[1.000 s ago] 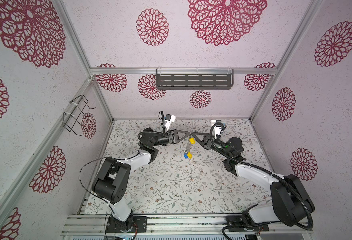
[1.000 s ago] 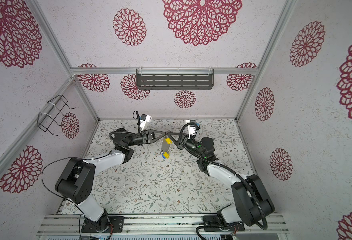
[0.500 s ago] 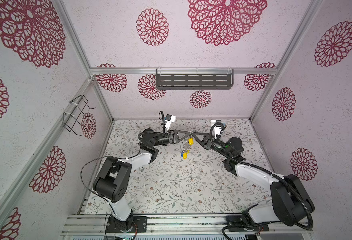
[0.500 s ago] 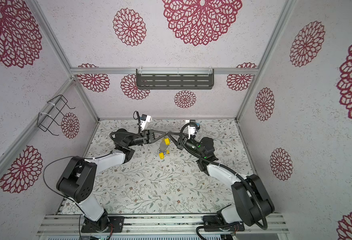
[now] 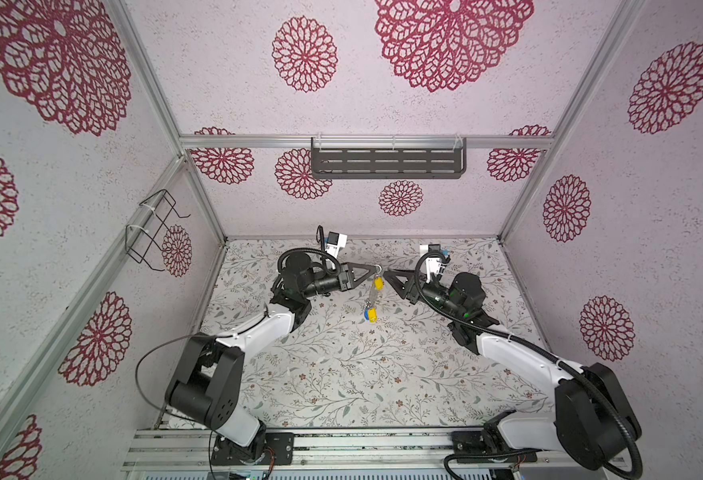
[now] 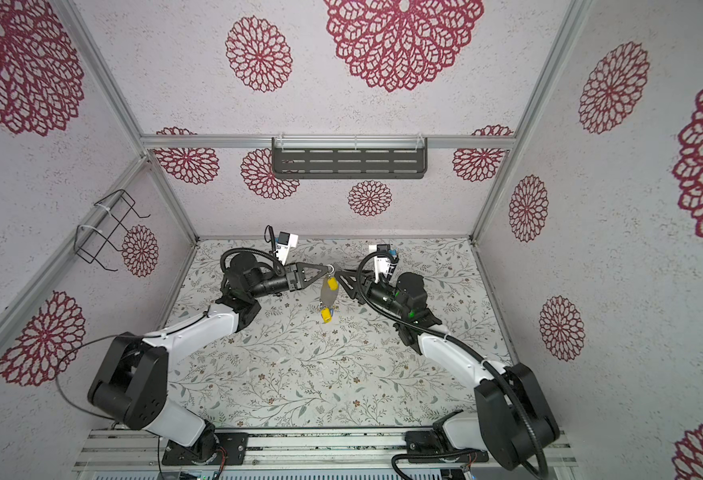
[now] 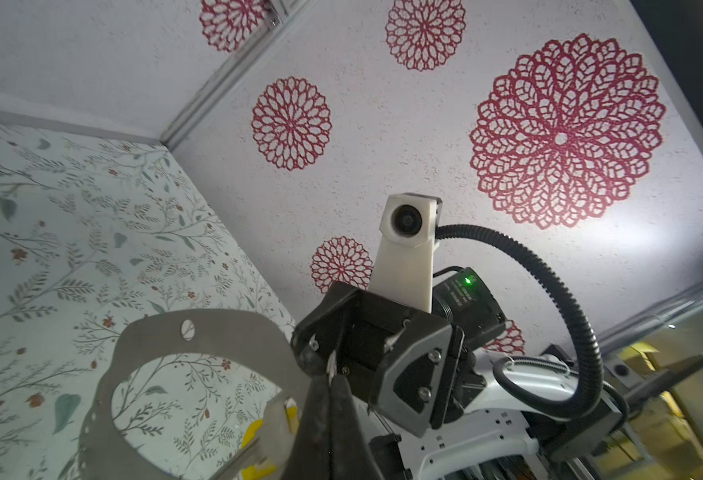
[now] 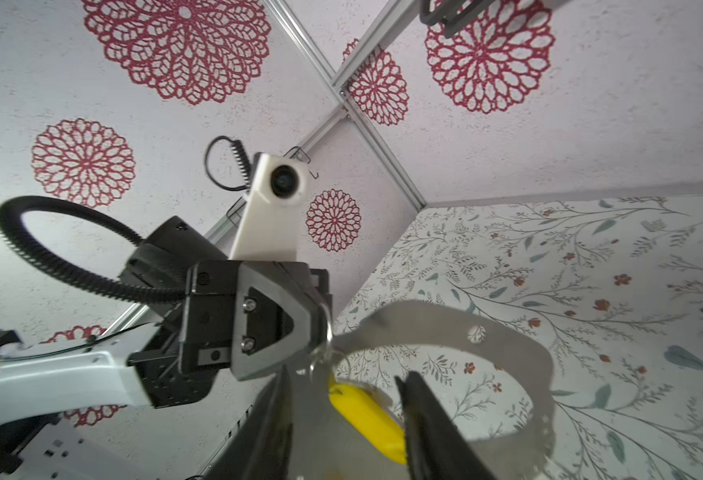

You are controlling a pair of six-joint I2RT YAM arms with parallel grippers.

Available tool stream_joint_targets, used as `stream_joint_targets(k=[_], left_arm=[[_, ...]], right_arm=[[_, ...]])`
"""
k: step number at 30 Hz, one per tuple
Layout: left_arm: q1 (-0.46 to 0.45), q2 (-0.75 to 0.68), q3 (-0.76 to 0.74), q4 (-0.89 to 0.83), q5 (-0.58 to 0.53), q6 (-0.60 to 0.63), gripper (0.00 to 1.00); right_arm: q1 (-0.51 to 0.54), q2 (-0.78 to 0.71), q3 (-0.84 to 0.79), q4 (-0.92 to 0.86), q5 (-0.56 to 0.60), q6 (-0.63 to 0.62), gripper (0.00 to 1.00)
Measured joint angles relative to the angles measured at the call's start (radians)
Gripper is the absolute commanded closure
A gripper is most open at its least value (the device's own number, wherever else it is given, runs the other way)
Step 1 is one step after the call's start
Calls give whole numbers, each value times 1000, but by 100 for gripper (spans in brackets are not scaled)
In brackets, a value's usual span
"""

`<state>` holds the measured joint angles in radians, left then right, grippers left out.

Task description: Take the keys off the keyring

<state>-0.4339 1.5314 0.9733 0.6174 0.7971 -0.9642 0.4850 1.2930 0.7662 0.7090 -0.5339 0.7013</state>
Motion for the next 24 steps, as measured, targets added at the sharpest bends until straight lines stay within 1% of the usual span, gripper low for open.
stream_joint_targets(k=[3,6,13,17,20,24], left_arm=[[1,-66,19,-111,-38,61,100],[1,-69,44,-141,-31,77,100],[0,-61,43,-143,11,54,100],[-11,-45,43,-137,36,36,100],[-27,-28,51,-136,54,27,100],[-27,-14,70,-130,56,17,100]], right_arm=[[0,-74,-21,-59,52,-86,47],[0,-105,-34,-92,62,-149,46],[25,-51,-14,-150,3,-209,33],[45,-16,36,-164,-22,-223,32],[49,9,81,-169,-37,-237,36],[48,31,108,-171,-52,-244,49]])
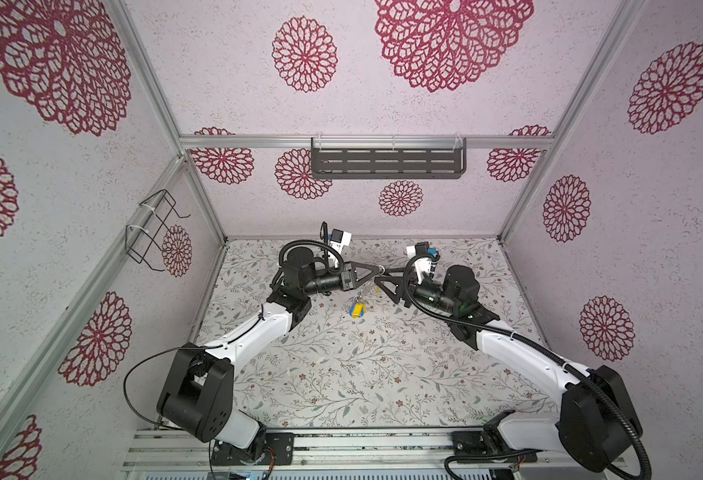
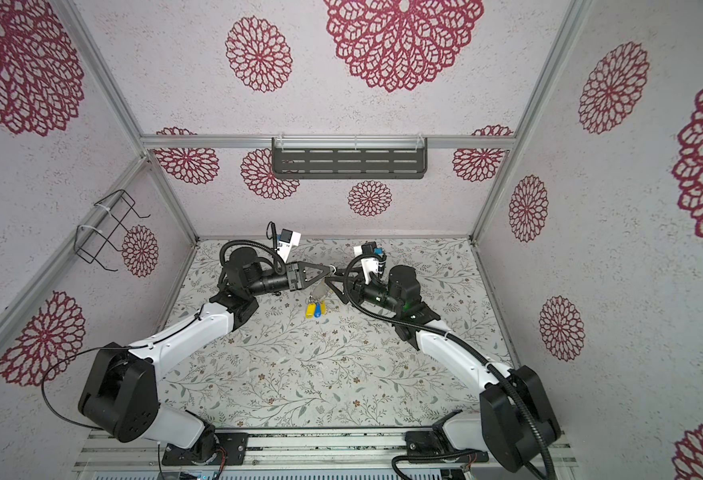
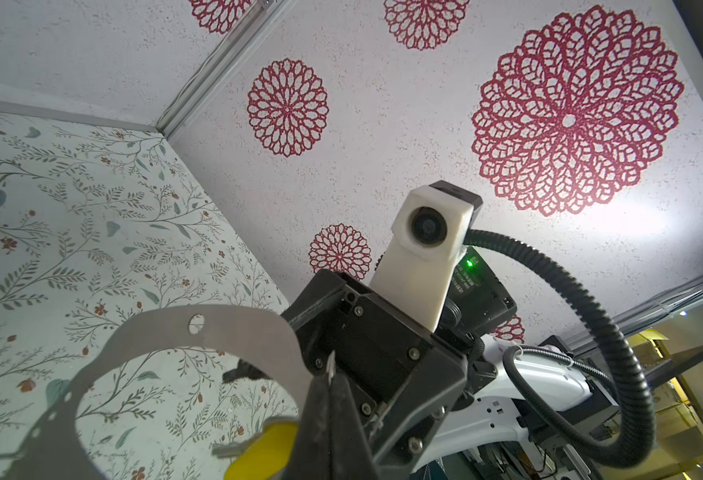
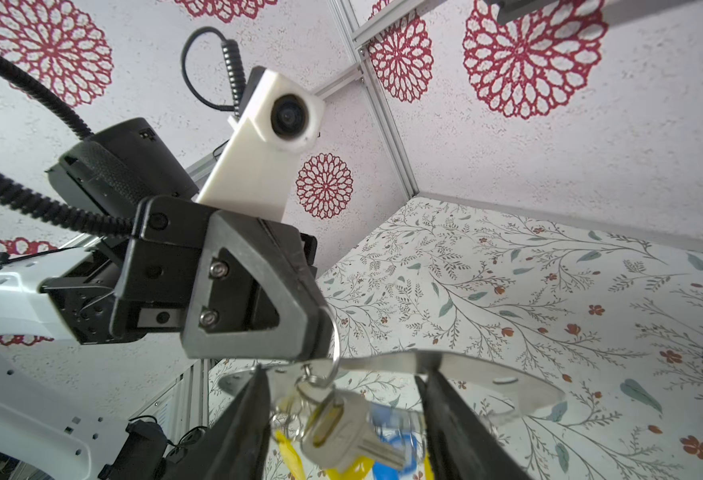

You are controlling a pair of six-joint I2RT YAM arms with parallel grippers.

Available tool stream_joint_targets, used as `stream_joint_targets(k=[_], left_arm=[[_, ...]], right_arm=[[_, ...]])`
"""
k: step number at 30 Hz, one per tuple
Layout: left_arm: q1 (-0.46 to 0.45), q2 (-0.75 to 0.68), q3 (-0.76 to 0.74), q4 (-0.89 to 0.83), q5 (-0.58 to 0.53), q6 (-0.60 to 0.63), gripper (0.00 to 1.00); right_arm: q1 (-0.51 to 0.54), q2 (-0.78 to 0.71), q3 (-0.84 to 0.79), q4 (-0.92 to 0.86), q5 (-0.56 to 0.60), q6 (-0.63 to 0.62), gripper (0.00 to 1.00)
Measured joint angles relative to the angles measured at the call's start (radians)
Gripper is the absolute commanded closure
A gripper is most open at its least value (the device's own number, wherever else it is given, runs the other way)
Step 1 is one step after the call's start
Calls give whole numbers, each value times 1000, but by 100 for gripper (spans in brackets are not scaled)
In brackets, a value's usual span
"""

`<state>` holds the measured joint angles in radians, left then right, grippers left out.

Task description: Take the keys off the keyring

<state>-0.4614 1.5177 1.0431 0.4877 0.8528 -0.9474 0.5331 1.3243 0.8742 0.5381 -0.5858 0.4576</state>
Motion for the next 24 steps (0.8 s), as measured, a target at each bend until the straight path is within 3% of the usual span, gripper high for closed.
stream_joint_targets(k=[9,18,24], left_arm=[[-5,3,19,10,20,-16,100],[-5,7,22,23,38,-23,100],[-8,-31,-12,-58,-5,95,100]], right_arm=[[17,11,-2,2,-25,6,65],[22,-38,-2,-69,24,-42,90],[22,-142,-7,-187,94,-110,100]])
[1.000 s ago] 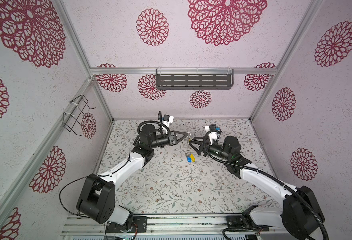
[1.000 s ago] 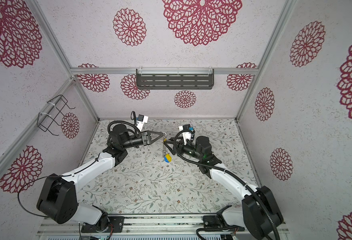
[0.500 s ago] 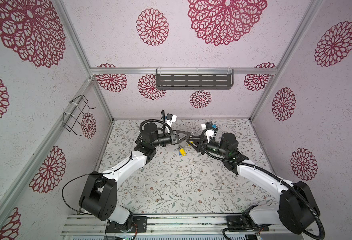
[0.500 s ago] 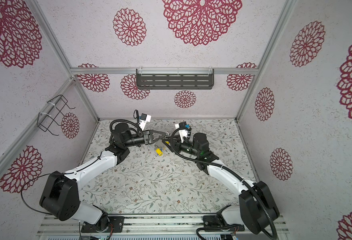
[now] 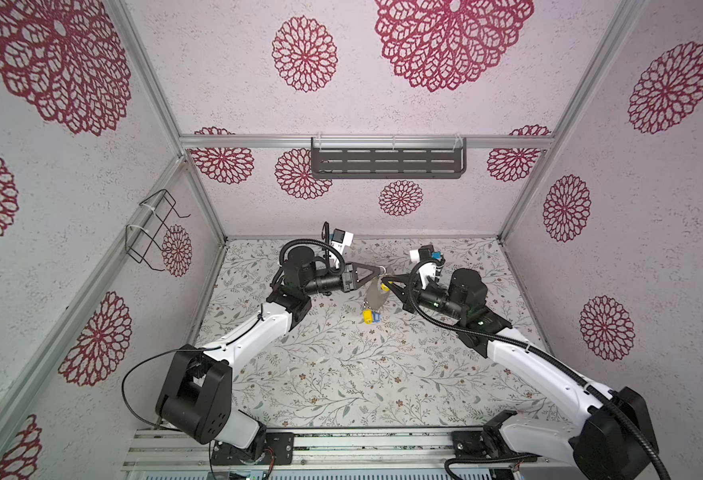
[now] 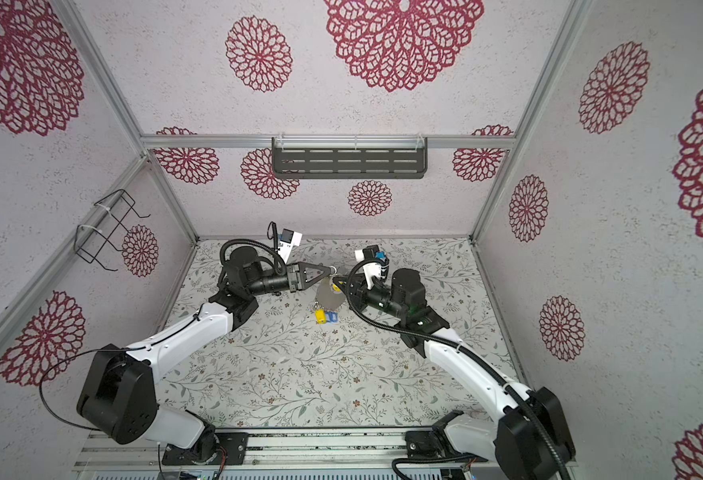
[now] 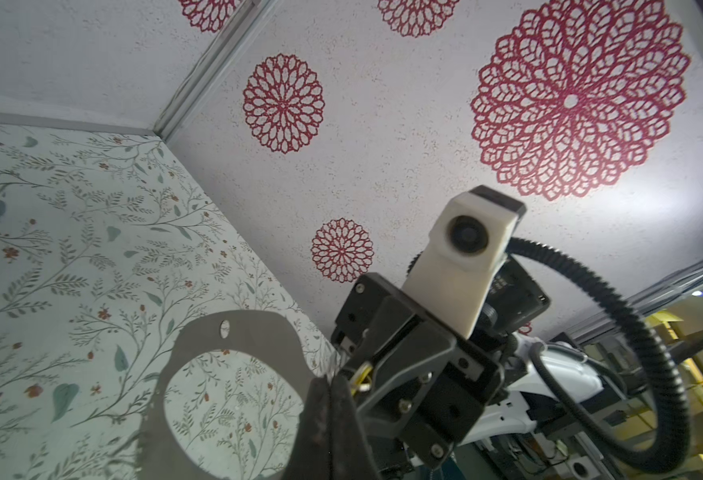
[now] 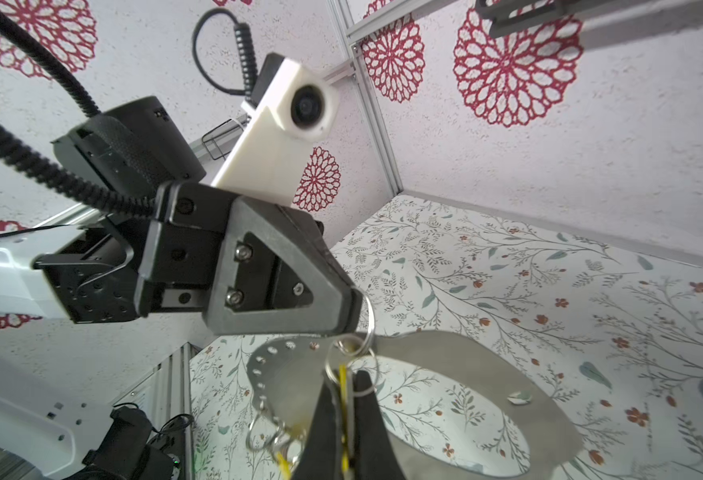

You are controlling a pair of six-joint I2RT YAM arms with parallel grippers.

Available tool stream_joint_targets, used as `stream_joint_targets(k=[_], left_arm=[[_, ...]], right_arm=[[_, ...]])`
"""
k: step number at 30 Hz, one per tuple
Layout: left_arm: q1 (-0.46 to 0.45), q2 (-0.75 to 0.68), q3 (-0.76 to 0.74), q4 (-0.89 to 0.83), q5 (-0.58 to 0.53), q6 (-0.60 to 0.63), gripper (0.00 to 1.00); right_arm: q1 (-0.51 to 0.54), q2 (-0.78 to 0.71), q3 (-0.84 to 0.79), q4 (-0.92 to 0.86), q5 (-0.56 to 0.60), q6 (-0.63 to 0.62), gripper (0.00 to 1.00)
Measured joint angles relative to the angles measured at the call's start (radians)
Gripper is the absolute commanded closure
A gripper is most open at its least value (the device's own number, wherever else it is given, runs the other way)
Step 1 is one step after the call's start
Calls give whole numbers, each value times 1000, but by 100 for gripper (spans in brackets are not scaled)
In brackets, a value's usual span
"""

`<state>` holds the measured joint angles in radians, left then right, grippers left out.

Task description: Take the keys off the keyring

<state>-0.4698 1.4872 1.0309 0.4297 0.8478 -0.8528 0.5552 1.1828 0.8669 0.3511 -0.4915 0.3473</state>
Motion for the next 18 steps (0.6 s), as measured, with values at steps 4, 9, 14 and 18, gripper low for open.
stream_joint_targets(k=[4,9,14,18], left_arm=[[-34,-79,-63,-50,-70,140,100],[-80,-178,-121,-120,-177,330,100],[-89,-201,-148,-135,-222,489,100],[-92,-201,-150,-144,-229,578,100]], right_arm=[[1,-33,0,-90,13,-42,100],[11,-35,6,-151,-18,-66,100],[11,-35,24,-194,-51,-67,100],[11,-35,25,-217,-57,-67,100]])
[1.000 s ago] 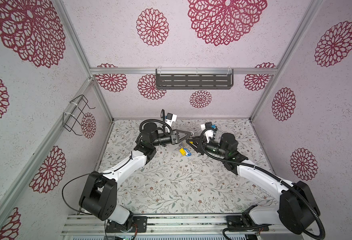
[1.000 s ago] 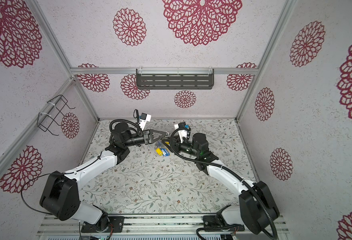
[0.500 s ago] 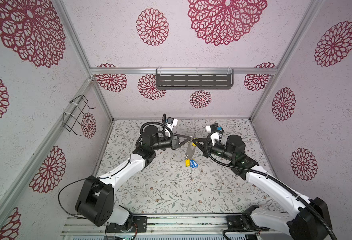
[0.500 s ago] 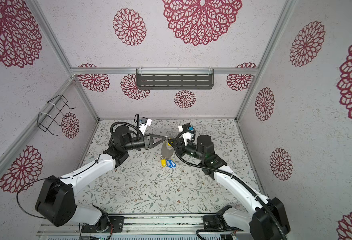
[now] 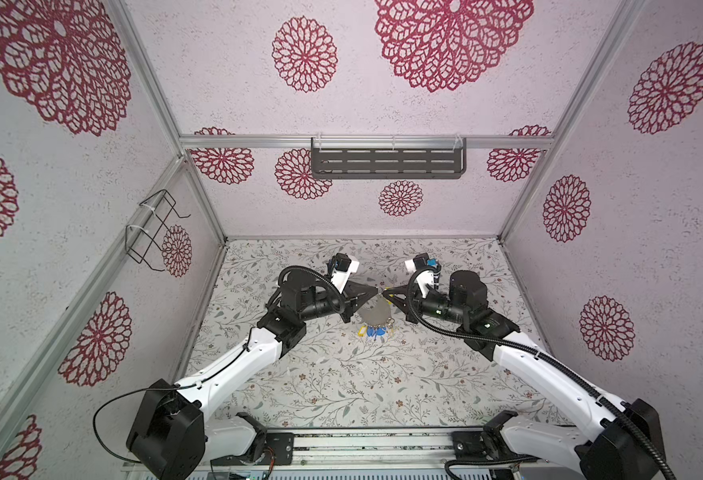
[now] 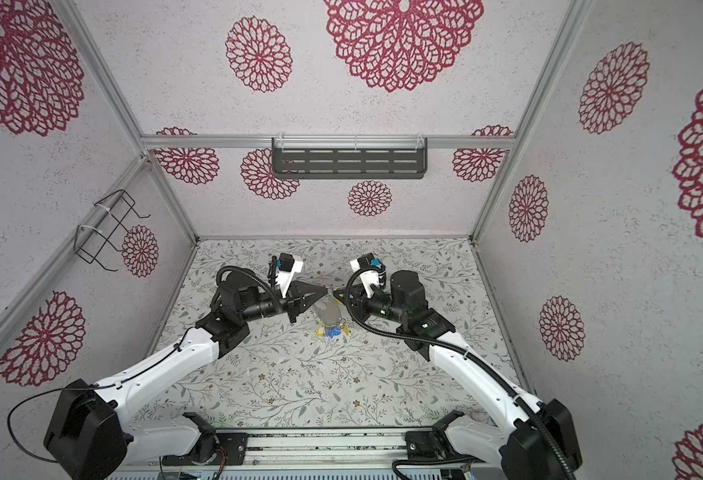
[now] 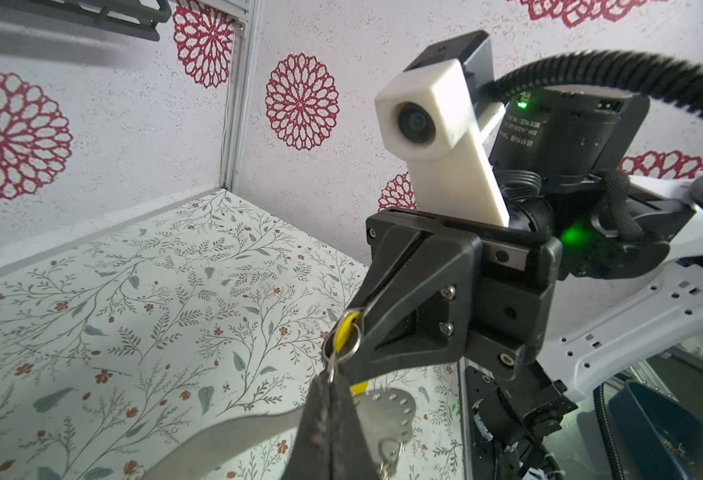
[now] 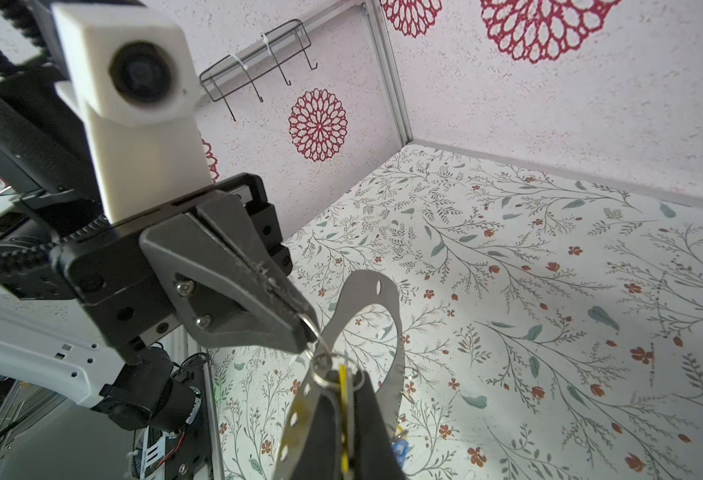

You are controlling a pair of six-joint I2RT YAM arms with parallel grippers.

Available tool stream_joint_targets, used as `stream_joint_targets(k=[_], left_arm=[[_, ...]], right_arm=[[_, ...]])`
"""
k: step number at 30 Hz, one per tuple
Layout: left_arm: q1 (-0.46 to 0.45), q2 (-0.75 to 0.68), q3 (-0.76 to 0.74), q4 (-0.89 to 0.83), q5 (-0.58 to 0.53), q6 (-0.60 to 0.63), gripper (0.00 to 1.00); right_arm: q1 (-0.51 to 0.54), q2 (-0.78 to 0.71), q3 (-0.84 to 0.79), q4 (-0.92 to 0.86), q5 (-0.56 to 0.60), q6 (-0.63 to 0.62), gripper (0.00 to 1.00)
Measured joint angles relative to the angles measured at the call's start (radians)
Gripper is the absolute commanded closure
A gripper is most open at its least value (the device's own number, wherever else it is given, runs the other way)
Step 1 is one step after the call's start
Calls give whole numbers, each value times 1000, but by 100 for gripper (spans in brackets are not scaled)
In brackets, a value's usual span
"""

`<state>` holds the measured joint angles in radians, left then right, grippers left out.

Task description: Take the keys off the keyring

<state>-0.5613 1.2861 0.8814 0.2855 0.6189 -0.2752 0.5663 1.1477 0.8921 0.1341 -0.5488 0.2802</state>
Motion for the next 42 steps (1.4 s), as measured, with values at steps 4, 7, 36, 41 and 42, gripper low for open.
stream_joint_targets(k=[4,7,36,41,42], left_arm=[[-6,0,0,-18,-8,63,100],[-25,0,5,-50,-37,124,100],[-174,41,133,-318,-462,546,100],[-172,44,132,-306,-460,552,100],[-172,45,132,-304,-460,552,100]], right_arm=[[0,0,10,-26,-4,0,100],[0,1,24,-47,-6,-1,100],[33,217,457,-710,227,-105,100],[33,244,513,-764,232,-132,100],[33,248,523,-772,231,-133,100]])
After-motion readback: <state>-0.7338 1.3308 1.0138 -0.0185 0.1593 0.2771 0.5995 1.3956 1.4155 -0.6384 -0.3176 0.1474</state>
